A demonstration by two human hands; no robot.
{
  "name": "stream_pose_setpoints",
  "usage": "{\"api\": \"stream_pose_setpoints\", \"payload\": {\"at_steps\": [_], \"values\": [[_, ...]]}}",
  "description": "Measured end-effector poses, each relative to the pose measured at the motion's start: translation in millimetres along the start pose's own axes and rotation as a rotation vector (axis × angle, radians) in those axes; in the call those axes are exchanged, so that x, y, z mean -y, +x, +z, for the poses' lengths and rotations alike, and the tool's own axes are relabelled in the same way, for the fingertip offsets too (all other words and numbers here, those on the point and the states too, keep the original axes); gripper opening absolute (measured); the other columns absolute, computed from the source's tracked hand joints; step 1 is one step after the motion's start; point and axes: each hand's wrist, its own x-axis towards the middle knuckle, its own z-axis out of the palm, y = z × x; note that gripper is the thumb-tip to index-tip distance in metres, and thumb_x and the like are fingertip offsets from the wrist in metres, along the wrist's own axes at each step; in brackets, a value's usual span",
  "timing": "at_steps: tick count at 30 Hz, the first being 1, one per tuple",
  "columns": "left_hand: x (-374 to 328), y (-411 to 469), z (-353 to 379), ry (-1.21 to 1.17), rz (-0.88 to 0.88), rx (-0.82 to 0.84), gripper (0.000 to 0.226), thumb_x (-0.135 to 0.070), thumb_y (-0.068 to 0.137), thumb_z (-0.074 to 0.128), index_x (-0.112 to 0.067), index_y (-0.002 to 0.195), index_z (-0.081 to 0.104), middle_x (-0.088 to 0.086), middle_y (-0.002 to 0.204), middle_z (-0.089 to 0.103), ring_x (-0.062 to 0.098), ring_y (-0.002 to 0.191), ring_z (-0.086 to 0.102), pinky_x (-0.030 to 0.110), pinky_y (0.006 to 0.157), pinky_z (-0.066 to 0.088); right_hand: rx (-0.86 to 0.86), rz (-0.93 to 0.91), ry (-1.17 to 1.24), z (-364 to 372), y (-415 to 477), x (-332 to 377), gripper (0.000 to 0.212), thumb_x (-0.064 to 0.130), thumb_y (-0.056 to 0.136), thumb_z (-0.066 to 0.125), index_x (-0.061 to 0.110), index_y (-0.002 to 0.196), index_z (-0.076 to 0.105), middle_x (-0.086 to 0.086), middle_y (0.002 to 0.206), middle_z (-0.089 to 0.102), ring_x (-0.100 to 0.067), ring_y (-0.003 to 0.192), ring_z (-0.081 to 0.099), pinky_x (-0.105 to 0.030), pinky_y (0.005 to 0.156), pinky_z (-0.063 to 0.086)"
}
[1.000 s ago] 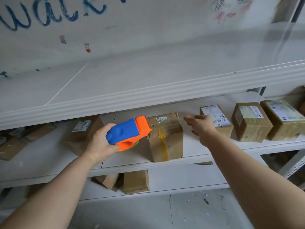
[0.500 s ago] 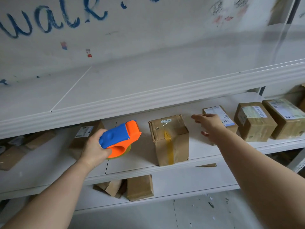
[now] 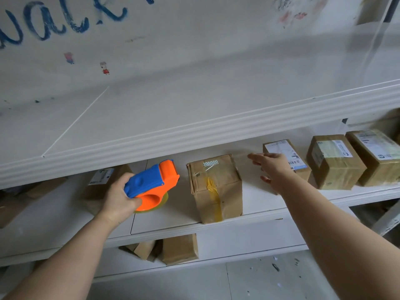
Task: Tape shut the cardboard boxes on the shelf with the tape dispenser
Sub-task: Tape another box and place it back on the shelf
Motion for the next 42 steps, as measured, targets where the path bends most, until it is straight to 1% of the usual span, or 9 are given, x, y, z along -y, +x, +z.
{"api": "stream_pose_setpoints", "payload": {"at_steps": [7, 11, 14, 20, 27, 33, 36, 40, 42], "values": [[-0.7, 10.9, -5.1, 0.02, 0.035, 0.021, 0.051, 0.02, 0.062, 0.061, -0.024, 0.088, 0.055, 0.009, 0.081, 0.061, 0.024, 0.069, 0.055, 0.028, 0.062, 0.04, -0.016, 0.018, 0.029, 3.0, -1.6, -4.2, 0.024, 0.025, 0.084, 0.072, 0.01, 0.102, 0.069, 0.004, 0.084, 0.064, -0.015, 0.09, 0.052, -0.039, 0.087, 0.04], [4.3, 13.8, -6.8, 0.038, 0.036, 0.027, 0.051, 0.019, 0.061, 0.062, -0.023, 0.088, 0.055, 0.01, 0.081, 0.061, 0.026, 0.071, 0.057, 0.029, 0.062, 0.041, -0.021, 0.027, 0.047, 7.5, -2.4, -8.4, 0.034, 0.024, 0.084, 0.073, 0.002, 0.109, 0.065, 0.004, 0.081, 0.063, -0.008, 0.076, 0.049, -0.037, 0.083, 0.037], [6.5, 15.5, -6.7, 0.036, 0.03, 0.031, 0.052, 0.019, 0.061, 0.062, -0.025, 0.088, 0.055, 0.008, 0.081, 0.062, 0.026, 0.071, 0.057, 0.029, 0.062, 0.042, -0.035, 0.028, 0.043, 8.8, -0.4, -11.7, 0.037, 0.024, 0.084, 0.073, 0.001, 0.111, 0.065, 0.004, 0.08, 0.064, -0.007, 0.076, 0.049, -0.037, 0.082, 0.037], [8.6, 12.5, -5.4, 0.026, 0.012, 0.045, 0.052, 0.019, 0.064, 0.061, -0.025, 0.09, 0.055, 0.005, 0.081, 0.061, 0.022, 0.069, 0.056, 0.028, 0.061, 0.042, -0.025, 0.036, 0.035, 10.8, 0.4, -14.6, 0.02, 0.025, 0.083, 0.074, 0.01, 0.093, 0.066, 0.003, 0.082, 0.064, -0.015, 0.088, 0.051, -0.039, 0.084, 0.038], [6.1, 4.7, 5.9, 0.03, -0.019, 0.097, 0.042, 0.022, 0.068, 0.056, -0.011, 0.095, 0.056, 0.005, 0.075, 0.055, 0.016, 0.062, 0.049, 0.023, 0.055, 0.037, -0.019, 0.117, 0.03, 10.4, 2.5, -28.7, 0.03, 0.025, 0.082, 0.075, 0.009, 0.107, 0.067, 0.005, 0.084, 0.066, -0.005, 0.08, 0.049, -0.041, 0.087, 0.041], [9.5, 4.6, 16.4, 0.011, -0.058, 0.094, 0.045, 0.021, 0.068, 0.055, -0.018, 0.092, 0.055, 0.005, 0.076, 0.057, 0.017, 0.064, 0.051, 0.023, 0.055, 0.038, 0.013, 0.195, 0.031, 14.7, 3.4, -37.9, 0.02, 0.031, 0.083, 0.075, 0.014, 0.09, 0.066, 0.005, 0.085, 0.065, -0.016, 0.091, 0.049, -0.044, 0.091, 0.043], [10.7, 1.2, 26.3, 0.002, -0.087, 0.089, 0.047, 0.021, 0.068, 0.055, -0.02, 0.09, 0.054, 0.006, 0.078, 0.058, 0.017, 0.066, 0.051, 0.025, 0.057, 0.039, 0.033, 0.235, 0.067, 20.5, 2.6, -45.4, 0.028, 0.033, 0.083, 0.074, 0.012, 0.102, 0.069, 0.009, 0.074, 0.062, -0.013, 0.075, 0.046, -0.042, 0.088, 0.044], [16.7, 0.1, 33.3, -0.004, -0.126, 0.084, 0.044, 0.019, 0.068, 0.056, -0.015, 0.095, 0.055, 0.013, 0.084, 0.06, 0.023, 0.071, 0.054, 0.028, 0.061, 0.04, 0.048, 0.269, 0.096, 28.5, 1.4, -48.9, 0.032, 0.035, 0.083, 0.073, 0.011, 0.104, 0.068, 0.008, 0.077, 0.063, -0.015, 0.08, 0.048, -0.042, 0.088, 0.043], [19.1, -0.2, 36.0, 0.005, -0.134, 0.085, 0.044, 0.018, 0.068, 0.057, -0.017, 0.094, 0.055, 0.015, 0.084, 0.06, 0.024, 0.071, 0.053, 0.029, 0.062, 0.04, 0.074, 0.306, 0.098, 28.5, 3.8, -50.6, 0.041, 0.036, 0.083, 0.073, 0.01, 0.112, 0.065, 0.009, 0.071, 0.06, -0.012, 0.074, 0.045, -0.041, 0.086, 0.043]]}}
